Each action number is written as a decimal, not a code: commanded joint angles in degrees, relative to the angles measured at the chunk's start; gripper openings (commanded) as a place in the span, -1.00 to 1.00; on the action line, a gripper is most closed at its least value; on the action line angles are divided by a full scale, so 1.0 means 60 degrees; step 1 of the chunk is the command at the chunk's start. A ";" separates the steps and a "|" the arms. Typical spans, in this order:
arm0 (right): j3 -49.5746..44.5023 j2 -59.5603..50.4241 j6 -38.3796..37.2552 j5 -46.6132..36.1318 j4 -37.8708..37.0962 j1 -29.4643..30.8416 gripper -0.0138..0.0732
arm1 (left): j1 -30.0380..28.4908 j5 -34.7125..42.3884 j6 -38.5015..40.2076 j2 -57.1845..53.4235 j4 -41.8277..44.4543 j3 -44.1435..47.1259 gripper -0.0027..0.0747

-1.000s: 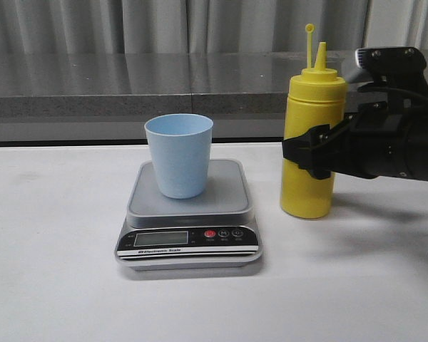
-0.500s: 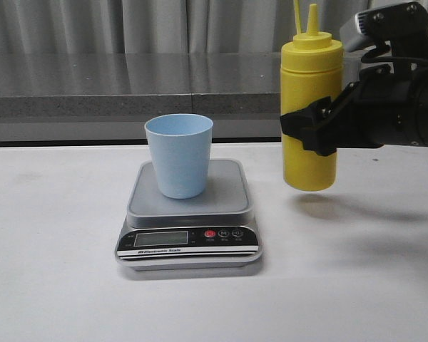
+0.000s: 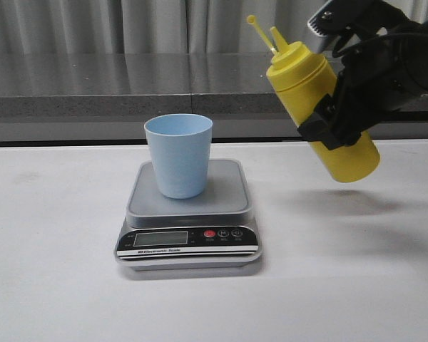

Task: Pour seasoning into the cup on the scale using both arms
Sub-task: 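Lift the yellow bottle and tilt its nozzle toward the blue cup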

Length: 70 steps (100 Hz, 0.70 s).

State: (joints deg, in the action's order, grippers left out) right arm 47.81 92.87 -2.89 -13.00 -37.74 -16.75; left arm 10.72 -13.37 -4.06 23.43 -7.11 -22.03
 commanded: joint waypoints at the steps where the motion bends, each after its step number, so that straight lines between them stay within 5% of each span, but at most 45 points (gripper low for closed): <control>1: 0.0728 -0.0459 0.0088 0.0706 -0.0475 -0.0376 -0.12 | -0.0017 0.0793 0.0088 0.0045 -0.0020 -0.0273 -0.98; 70: 0.2654 -0.0281 0.0088 0.5034 -0.4945 -0.2475 -0.12 | -0.0017 0.0793 0.0088 0.0045 -0.0020 -0.0273 -0.98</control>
State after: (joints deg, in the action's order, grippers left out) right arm 61.04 92.95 -2.68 15.76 -62.46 -30.82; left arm 10.72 -13.37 -4.06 23.43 -7.11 -22.03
